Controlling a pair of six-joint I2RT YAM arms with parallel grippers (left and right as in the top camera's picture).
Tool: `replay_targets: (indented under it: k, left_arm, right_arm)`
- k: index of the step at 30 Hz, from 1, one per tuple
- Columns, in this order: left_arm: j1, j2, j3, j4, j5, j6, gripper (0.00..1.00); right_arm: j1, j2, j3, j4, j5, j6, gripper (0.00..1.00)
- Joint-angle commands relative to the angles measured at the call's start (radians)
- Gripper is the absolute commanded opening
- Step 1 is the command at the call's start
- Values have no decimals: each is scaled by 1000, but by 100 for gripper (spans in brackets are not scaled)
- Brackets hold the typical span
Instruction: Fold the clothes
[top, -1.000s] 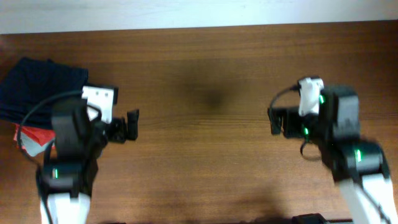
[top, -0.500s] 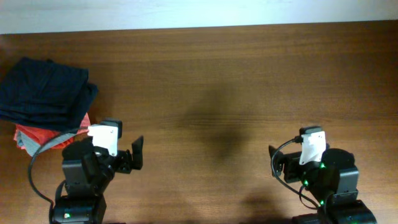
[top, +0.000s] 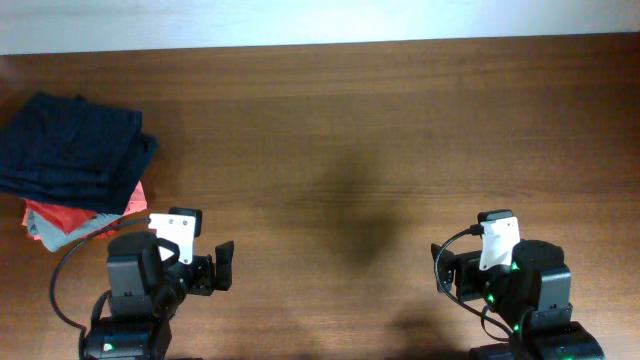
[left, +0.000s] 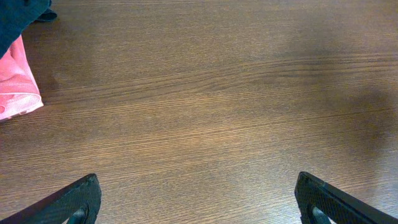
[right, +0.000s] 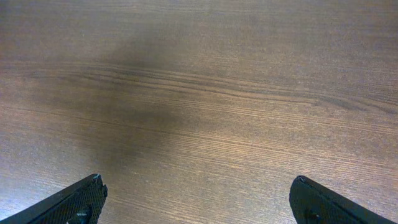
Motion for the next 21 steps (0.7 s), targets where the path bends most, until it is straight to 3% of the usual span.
replay_targets:
  k: [1,11,17,21]
  left_arm:
    - [0,-6,-6,-2,8,-6,99]
    - [0,-6,-6,-1,8,-6,99]
    - [0,-6,-6,-2,8,-6,99]
    - [0,-6,-6,-2,8,-6,99]
  right_arm:
    - [9,-32,-6,-26,12,-6,99]
    - [8,-267,-94,-38,110,-11,99]
    - [-8,-484,-306,249,107,-11,99]
    - [-16,-496,-423,481,117,-13,99]
